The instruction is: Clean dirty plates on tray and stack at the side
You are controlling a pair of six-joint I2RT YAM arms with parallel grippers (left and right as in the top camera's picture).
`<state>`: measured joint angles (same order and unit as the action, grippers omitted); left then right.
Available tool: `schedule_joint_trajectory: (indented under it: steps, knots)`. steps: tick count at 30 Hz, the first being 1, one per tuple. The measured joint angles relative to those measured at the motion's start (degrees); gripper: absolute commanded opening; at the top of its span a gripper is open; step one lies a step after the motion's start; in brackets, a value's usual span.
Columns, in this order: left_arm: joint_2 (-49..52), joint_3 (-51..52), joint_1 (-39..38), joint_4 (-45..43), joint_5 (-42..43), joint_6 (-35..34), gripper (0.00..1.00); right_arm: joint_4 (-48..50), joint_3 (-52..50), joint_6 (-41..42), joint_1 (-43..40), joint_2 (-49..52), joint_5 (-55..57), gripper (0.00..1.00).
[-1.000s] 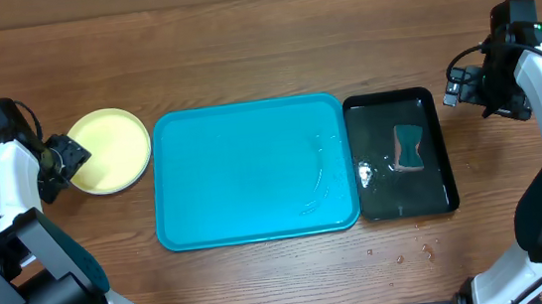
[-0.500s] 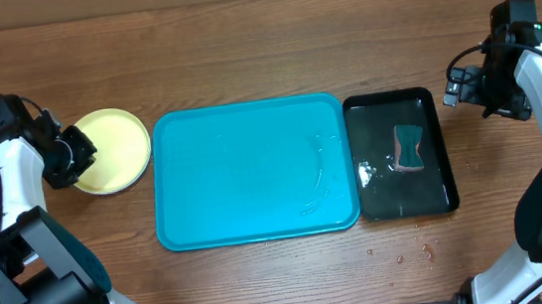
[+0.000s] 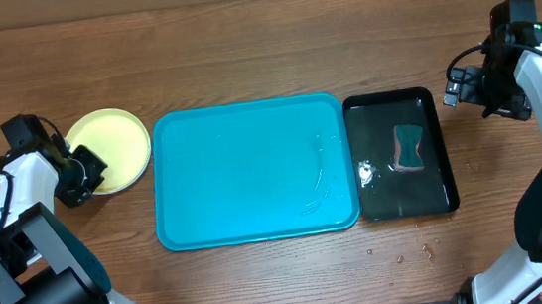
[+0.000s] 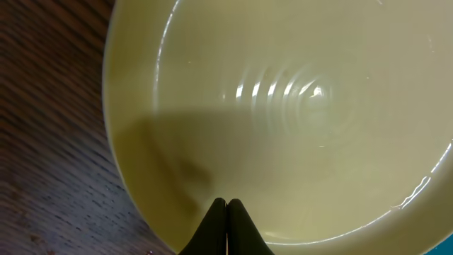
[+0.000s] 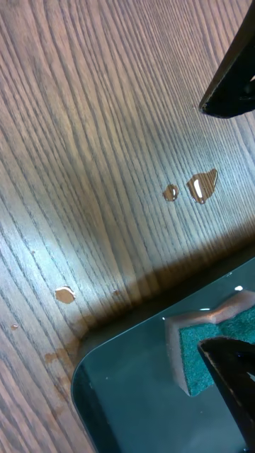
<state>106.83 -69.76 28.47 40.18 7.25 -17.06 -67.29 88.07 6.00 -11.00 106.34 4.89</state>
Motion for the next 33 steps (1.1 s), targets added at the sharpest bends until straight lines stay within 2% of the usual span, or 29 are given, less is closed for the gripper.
schedule_joint_trajectory:
  steps: [16, 33]
  knots:
    - [0.0, 0.2, 0.0, -2.32, -3.02, -2.32, 0.04, -0.04, 0.0, -0.02, 0.0, 0.0, 0.0, 1.0]
    - [0.0, 0.74, 0.0, 6.75, -3.72, -2.78, 0.04, -0.02, 0.0, -0.02, 0.0, 0.0, 0.02, 1.0]
